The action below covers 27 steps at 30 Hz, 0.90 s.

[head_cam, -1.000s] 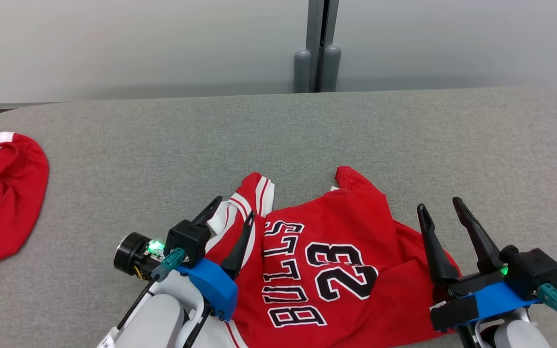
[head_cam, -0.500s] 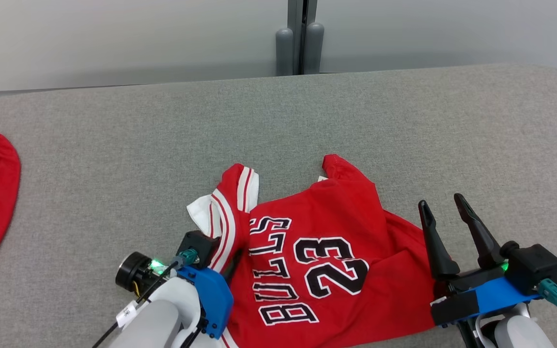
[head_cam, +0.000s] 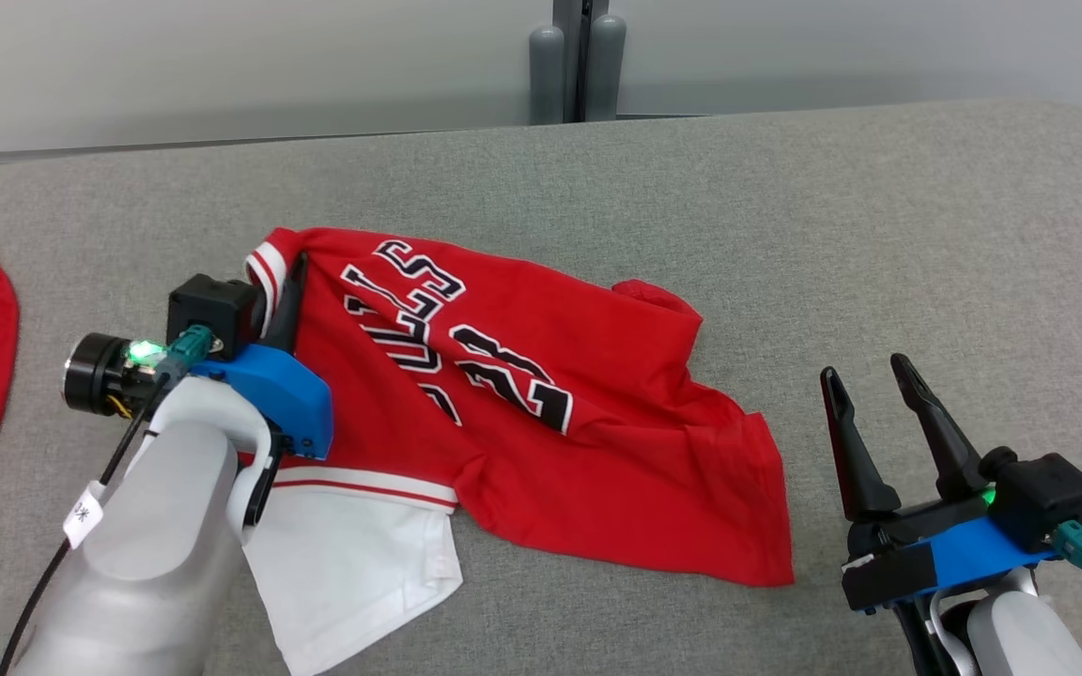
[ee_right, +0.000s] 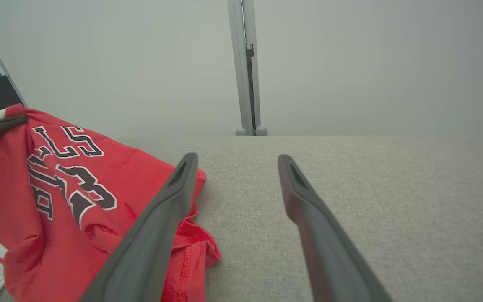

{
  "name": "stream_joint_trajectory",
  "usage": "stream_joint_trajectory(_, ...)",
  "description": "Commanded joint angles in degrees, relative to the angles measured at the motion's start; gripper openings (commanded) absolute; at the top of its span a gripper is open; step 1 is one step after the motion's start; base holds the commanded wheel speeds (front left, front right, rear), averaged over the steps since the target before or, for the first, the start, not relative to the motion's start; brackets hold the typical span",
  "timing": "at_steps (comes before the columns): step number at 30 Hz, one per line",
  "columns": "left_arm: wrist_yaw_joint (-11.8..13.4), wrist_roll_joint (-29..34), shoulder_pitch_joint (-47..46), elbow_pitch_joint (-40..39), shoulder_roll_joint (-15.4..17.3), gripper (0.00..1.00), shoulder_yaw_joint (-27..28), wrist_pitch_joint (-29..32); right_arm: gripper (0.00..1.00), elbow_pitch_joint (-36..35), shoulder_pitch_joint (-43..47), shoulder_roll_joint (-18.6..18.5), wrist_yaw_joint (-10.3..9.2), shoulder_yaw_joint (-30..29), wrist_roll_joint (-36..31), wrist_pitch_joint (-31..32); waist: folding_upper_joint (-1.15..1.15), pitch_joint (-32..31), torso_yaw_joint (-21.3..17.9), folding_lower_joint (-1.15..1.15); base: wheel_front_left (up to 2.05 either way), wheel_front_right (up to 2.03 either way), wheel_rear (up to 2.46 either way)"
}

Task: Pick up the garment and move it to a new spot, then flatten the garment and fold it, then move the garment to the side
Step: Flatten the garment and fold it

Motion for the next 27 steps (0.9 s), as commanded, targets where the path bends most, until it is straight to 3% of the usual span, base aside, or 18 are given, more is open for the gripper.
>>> stream_joint_trajectory(1, 0.3, -0.3, -1.2, 0.4, 0.0, 0.00, 0.3, -1.0, 1.00, 0.1, -1.1, -0.2, 0.02, -0.2, -0.5, -0.3, -0.01, 0.1, -0.2, -0.01, 0.00, 0.00, 0.00)
stream_joint_trajectory(3, 0.0, -0.5, -1.5, 2.4, -0.3, 0.00, 0.4, -1.6, 1.00, 0.6, -0.9, 0.0, 0.02, -0.3, -0.6, -0.3, -0.01, 0.2, -0.4, -0.01, 0.00, 0.00, 0.00)
stream_joint_trajectory(5, -0.3, -0.3, -1.9, 4.2, -0.3, 1.00, 0.0, -2.2, 1.00, 0.9, -0.9, 0.1, 0.02, -0.1, -0.5, -0.3, -0.01, 0.1, -0.7, -0.01, 0.00, 0.00, 0.00)
stream_joint_trajectory(12, 0.8, -0.2, 1.0, 3.0, -1.1, 1.00, 1.8, -4.8, 1.00, 1.4, 0.7, 0.6, 0.02, -1.4, 0.1, -0.3, -0.01, -2.2, -0.1, -0.01, 0.00, 0.00, 0.00)
stream_joint_trajectory(18, 3.3, 1.6, 10.1, -12.7, 0.2, 1.00, 8.2, -4.8, 1.00, 0.9, 2.1, 1.4, 0.02, -2.7, 0.1, -0.2, -0.01, -3.9, 1.9, -0.01, 0.00, 0.00, 0.00)
stream_joint_trajectory(27, 4.9, 4.6, 25.0, -31.2, 0.8, 1.00, 20.0, -4.8, 1.00, 0.7, 4.3, 1.8, 0.02, -4.4, 0.3, -0.2, -0.01, -6.6, 4.6, -0.01, 0.00, 0.00, 0.00)
